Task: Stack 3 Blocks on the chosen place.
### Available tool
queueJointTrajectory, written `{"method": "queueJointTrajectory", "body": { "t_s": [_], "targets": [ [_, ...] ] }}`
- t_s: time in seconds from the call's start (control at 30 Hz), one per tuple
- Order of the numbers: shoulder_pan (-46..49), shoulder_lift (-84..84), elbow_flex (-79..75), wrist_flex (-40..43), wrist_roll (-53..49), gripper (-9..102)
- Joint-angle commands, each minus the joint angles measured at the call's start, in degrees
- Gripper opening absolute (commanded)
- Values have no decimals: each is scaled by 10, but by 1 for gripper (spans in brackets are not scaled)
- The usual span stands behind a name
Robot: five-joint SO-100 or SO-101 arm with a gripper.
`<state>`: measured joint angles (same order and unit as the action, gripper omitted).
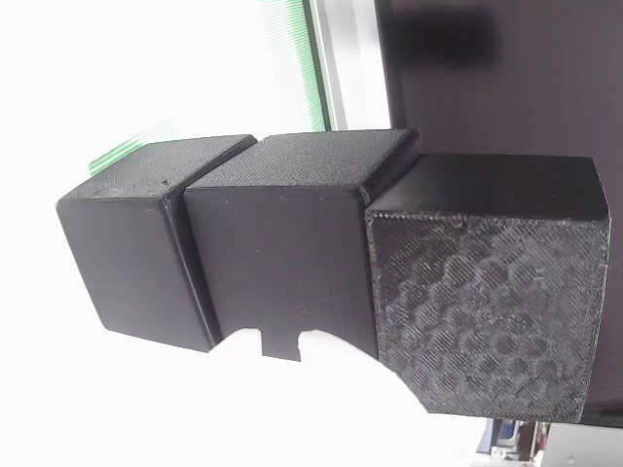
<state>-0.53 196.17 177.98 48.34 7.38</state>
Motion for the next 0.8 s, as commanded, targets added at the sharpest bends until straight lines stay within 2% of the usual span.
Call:
{"method": "queueJointTrajectory", "body": {
  "t_s": [0.0,0.77],
  "targets": [
    [-3,7,22,-8,-12,0],
    [4,7,22,-8,-17,0]
  ]
}}
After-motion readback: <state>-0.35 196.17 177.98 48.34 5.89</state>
